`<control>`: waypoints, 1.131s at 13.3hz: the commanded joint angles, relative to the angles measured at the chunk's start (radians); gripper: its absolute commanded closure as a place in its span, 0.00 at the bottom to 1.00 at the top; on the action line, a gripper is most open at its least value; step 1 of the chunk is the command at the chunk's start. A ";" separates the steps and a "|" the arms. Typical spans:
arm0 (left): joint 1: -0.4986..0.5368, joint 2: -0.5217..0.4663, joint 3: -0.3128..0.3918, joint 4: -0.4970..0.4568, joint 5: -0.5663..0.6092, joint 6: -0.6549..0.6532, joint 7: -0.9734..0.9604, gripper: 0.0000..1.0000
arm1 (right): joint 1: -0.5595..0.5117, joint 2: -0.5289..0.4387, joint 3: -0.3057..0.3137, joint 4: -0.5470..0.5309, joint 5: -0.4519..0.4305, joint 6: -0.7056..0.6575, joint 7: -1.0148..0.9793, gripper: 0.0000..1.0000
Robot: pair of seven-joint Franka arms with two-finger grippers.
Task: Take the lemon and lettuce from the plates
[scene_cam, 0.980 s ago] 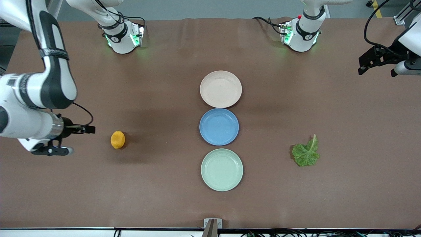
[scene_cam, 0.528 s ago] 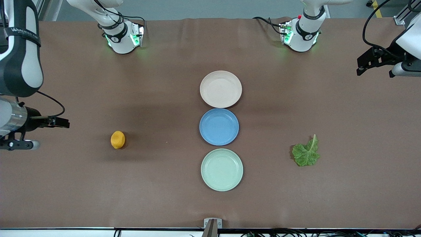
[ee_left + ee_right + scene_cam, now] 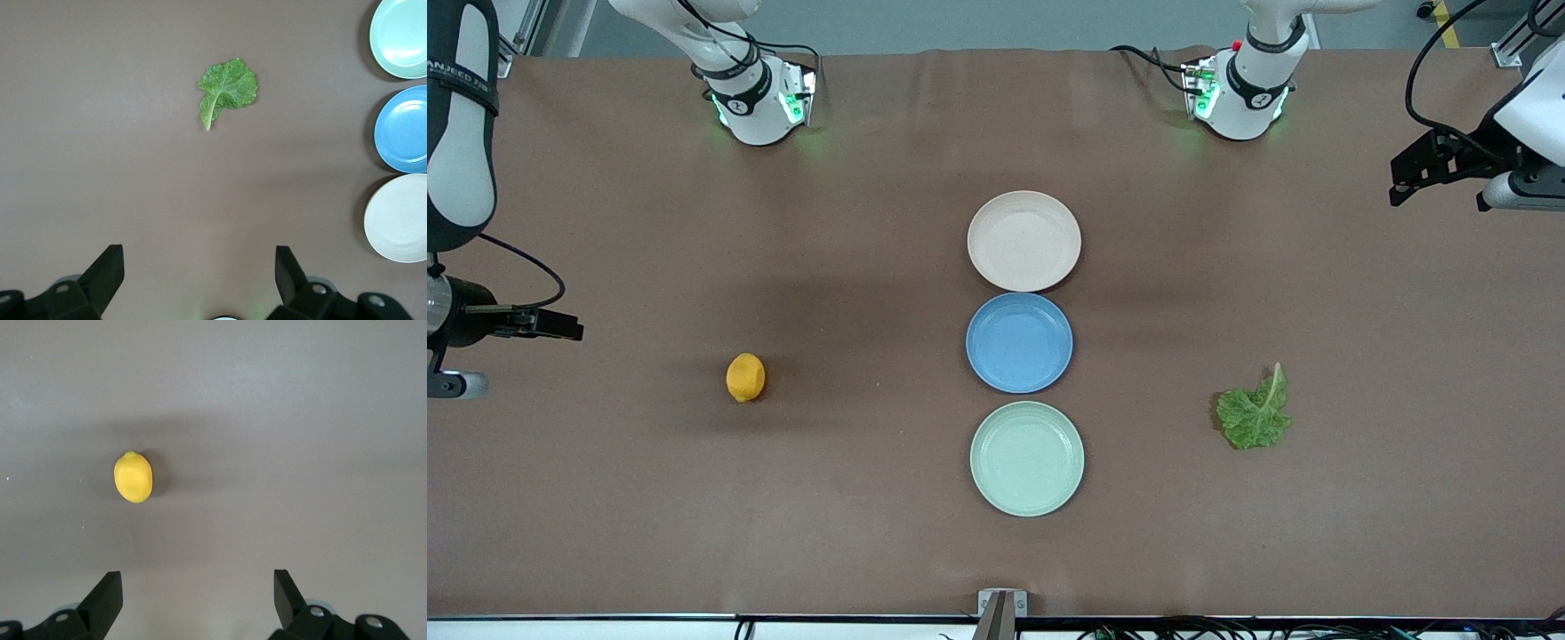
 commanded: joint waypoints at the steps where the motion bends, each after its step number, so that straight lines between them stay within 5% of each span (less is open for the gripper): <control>1: 0.005 -0.004 -0.002 -0.005 -0.023 0.013 -0.010 0.00 | -0.015 -0.017 0.017 -0.004 0.010 -0.022 0.000 0.00; 8: 0.008 -0.009 -0.002 -0.003 -0.023 0.013 -0.008 0.00 | -0.004 -0.201 0.011 -0.252 0.017 0.114 -0.005 0.00; 15: 0.010 -0.012 -0.002 0.000 -0.023 0.013 0.005 0.00 | 0.019 -0.263 -0.038 -0.281 0.017 0.104 -0.043 0.00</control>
